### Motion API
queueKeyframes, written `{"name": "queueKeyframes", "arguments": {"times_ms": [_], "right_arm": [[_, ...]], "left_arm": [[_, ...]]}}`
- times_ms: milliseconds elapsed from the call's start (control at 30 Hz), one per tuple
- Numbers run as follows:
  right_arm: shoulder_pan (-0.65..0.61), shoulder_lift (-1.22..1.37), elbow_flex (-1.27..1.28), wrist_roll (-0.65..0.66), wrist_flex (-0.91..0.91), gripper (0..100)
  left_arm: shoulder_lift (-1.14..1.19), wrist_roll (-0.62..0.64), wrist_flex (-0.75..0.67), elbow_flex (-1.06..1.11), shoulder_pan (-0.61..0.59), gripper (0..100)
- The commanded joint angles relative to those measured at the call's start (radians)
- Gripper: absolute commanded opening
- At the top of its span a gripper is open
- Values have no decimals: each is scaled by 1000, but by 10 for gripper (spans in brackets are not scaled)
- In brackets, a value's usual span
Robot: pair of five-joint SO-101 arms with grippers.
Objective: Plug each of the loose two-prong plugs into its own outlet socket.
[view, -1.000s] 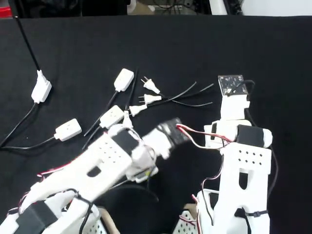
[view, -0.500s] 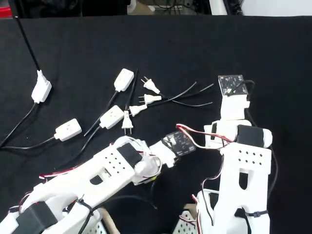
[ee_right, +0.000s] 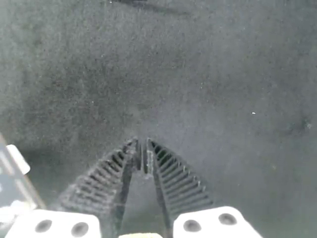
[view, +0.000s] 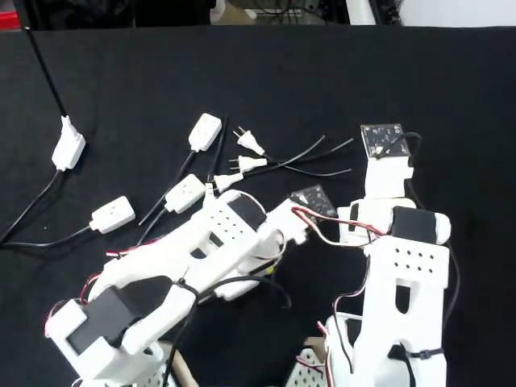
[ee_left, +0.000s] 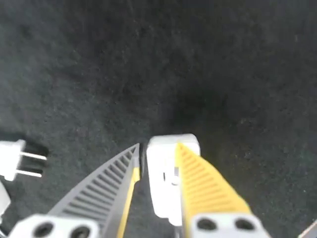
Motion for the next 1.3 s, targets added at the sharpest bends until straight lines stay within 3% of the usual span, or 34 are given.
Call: {"name": "queueKeyframes", "arguments": {"times_ms": [0,200,367,500,667,833,1000,1267], "right_arm": [[-18,-5,-27,0,-9,18],[-18,-5,-27,0,-11,18],[-18,-5,-27,-2,-12,18],[-18,-5,-25,-2,-11,18],[-18,-5,-25,-2,-11,18],[-18,-5,-25,-2,-9,18],[-18,-5,-25,0,-8,18],[-18,-5,-25,0,-8,18]], "left_arm": [[-32,-14,32,12,-30,78],[-267,-12,37,125,-27,98],[-548,26,21,295,81,106],[-631,78,-35,364,94,190],[-535,135,-106,363,91,191],[-284,132,-140,292,91,191],[-72,126,-60,153,81,175],[-34,2,17,99,-81,160]]}}
